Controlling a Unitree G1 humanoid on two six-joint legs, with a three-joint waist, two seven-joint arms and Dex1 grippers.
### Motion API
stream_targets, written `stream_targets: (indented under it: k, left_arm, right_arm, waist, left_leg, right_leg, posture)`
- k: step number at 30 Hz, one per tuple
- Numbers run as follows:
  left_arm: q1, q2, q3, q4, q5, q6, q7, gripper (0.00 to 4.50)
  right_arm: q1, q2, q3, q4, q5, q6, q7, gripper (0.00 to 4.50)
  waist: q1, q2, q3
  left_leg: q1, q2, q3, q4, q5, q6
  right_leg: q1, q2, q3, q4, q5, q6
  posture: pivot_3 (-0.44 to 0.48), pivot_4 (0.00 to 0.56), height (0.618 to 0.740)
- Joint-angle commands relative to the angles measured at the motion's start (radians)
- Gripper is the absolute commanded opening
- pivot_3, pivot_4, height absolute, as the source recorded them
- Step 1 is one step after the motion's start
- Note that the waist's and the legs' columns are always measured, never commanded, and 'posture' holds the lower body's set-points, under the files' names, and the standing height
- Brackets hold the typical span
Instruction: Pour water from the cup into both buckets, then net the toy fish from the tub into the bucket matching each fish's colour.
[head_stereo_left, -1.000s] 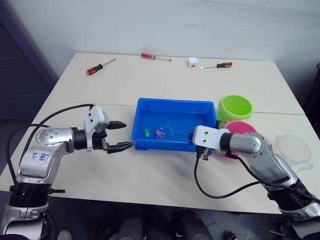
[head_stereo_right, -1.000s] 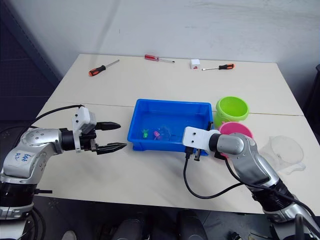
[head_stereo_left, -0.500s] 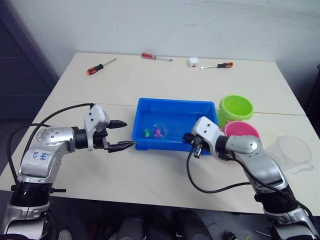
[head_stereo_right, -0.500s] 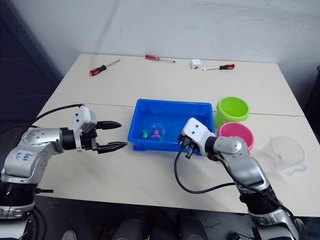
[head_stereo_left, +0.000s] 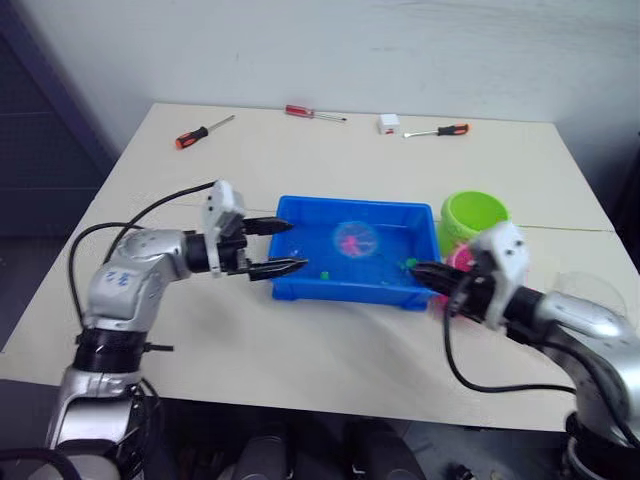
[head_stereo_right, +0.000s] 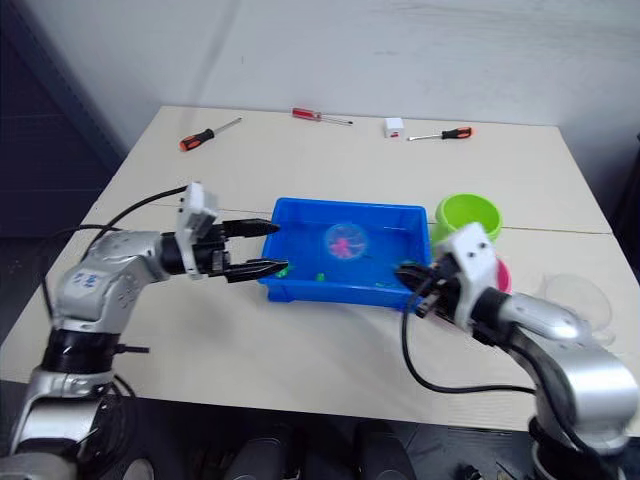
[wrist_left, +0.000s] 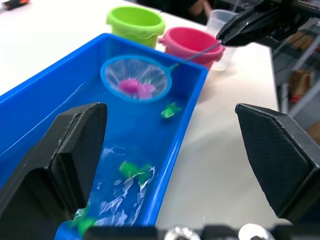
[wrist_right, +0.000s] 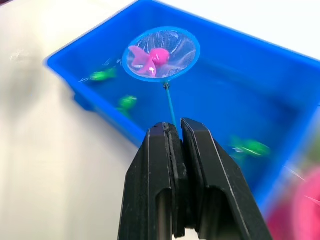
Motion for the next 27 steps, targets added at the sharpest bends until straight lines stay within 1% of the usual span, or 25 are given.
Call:
stream_targets:
  k: [1, 5, 7, 8, 12, 15, 19, 21, 22, 24, 27]
  left_arm:
    - [-0.057, -0.034, -0.037, 0.045, 0.010, -0.049, -0.055, 4.43]
    - [-0.116, -0.098, -0.082, 0.116, 0.028, -0.092, -0.102, 4.43]
    - [-0.135, -0.119, -0.099, 0.148, 0.038, -0.113, -0.121, 4.43]
    - [-0.147, -0.132, -0.108, 0.169, 0.043, -0.127, -0.135, 4.43]
    - [-0.181, -0.161, -0.117, 0.233, 0.061, -0.166, -0.165, 4.43]
    - [-0.198, -0.173, -0.117, 0.271, 0.073, -0.192, -0.177, 4.43]
    - [-0.211, -0.183, -0.112, 0.299, 0.081, -0.213, -0.187, 4.43]
    - [-0.214, -0.186, -0.110, 0.307, 0.086, -0.222, -0.190, 4.43]
    - [-0.215, -0.188, -0.109, 0.309, 0.087, -0.224, -0.191, 4.43]
    - [-0.215, -0.190, -0.106, 0.311, 0.090, -0.228, -0.193, 4.43]
    - [-0.214, -0.190, -0.104, 0.313, 0.092, -0.232, -0.195, 4.43]
  right_arm:
    - [0.080, -0.031, -0.198, -0.109, 0.030, 0.030, -0.021, 0.00]
    - [0.245, -0.051, -0.371, -0.156, 0.017, -0.020, -0.010, 0.00]
    - [0.302, -0.052, -0.424, -0.164, 0.000, -0.067, -0.018, 0.00]
    - [0.340, -0.067, -0.435, -0.170, -0.037, -0.125, -0.026, 0.00]
    - [0.487, -0.145, -0.407, -0.167, -0.201, -0.360, -0.032, 0.00]
    - [0.618, -0.244, -0.351, -0.132, -0.391, -0.593, -0.012, 0.00]
    - [0.710, -0.333, -0.322, -0.074, -0.589, -0.860, 0.008, 0.00]
    - [0.775, -0.392, -0.311, -0.026, -0.727, -1.015, 0.037, 0.00]
    - [0.791, -0.406, -0.312, -0.001, -0.779, -1.079, 0.036, 0.00]
    - [0.758, -0.396, -0.333, 0.046, -0.845, -1.115, -0.020, 0.00]
    - [0.740, -0.398, -0.371, 0.108, -0.864, -1.183, 0.008, 0.00]
  waist:
    - [0.005, 0.000, 0.000]
    - [0.007, 0.000, 0.000]
    - [0.007, 0.000, 0.000]
    - [0.005, 0.000, 0.000]
    - [0.001, 0.000, 0.000]
    - [-0.002, 0.000, 0.000]
    - [-0.002, -0.001, 0.001]
    - [0.001, -0.002, 0.001]
    - [0.002, -0.002, 0.001]
    - [0.007, -0.005, 0.003]
    - [0.011, -0.005, 0.003]
  left_leg:
    - [0.000, 0.000, 0.000, 0.000, 0.000, 0.000]
    - [0.000, 0.000, 0.000, 0.000, 0.000, 0.000]
    - [0.000, 0.000, 0.001, 0.000, 0.000, -0.001]
    - [0.000, 0.000, 0.001, 0.000, 0.001, -0.001]
    - [0.002, 0.000, 0.002, 0.000, 0.001, -0.002]
    - [0.002, 0.000, 0.002, 0.000, 0.001, -0.002]
    - [0.003, 0.000, 0.002, 0.000, 0.002, -0.004]
    - [0.003, 0.000, 0.002, 0.000, 0.002, -0.004]
    - [0.003, 0.000, 0.002, 0.000, 0.002, -0.004]
    - [0.003, 0.000, 0.002, 0.000, 0.003, -0.004]
    - [0.003, 0.000, 0.002, 0.000, 0.003, -0.005]
  right_leg:
    - [0.000, 0.000, 0.000, 0.000, 0.000, 0.000]
    - [0.000, 0.001, 0.001, -0.001, 0.000, 0.000]
    - [0.000, 0.001, 0.001, -0.001, 0.000, 0.000]
    - [0.000, 0.001, 0.001, -0.001, 0.000, 0.000]
    - [0.001, 0.002, 0.003, -0.002, 0.000, 0.001]
    - [0.001, 0.003, 0.003, -0.002, 0.000, 0.001]
    - [0.001, 0.004, 0.004, -0.002, 0.000, 0.001]
    - [0.001, 0.004, 0.004, -0.002, 0.000, 0.001]
    - [0.001, 0.003, 0.004, -0.002, 0.000, 0.001]
    - [0.002, 0.004, 0.003, -0.002, -0.001, 0.002]
    - [0.002, 0.003, 0.004, -0.002, -0.001, 0.001]
  posture:
    - [0.000, 0.150, 0.740]
    - [0.000, 0.150, 0.740]
    - [0.000, 0.150, 0.740]
    - [0.000, 0.150, 0.740]
    - [0.000, 0.150, 0.740]
    - [0.000, 0.150, 0.740]
    - [0.000, 0.150, 0.740]
    - [0.000, 0.150, 0.740]
    - [0.000, 0.150, 0.740]
    - [0.000, 0.150, 0.740]
    - [0.000, 0.150, 0.740]
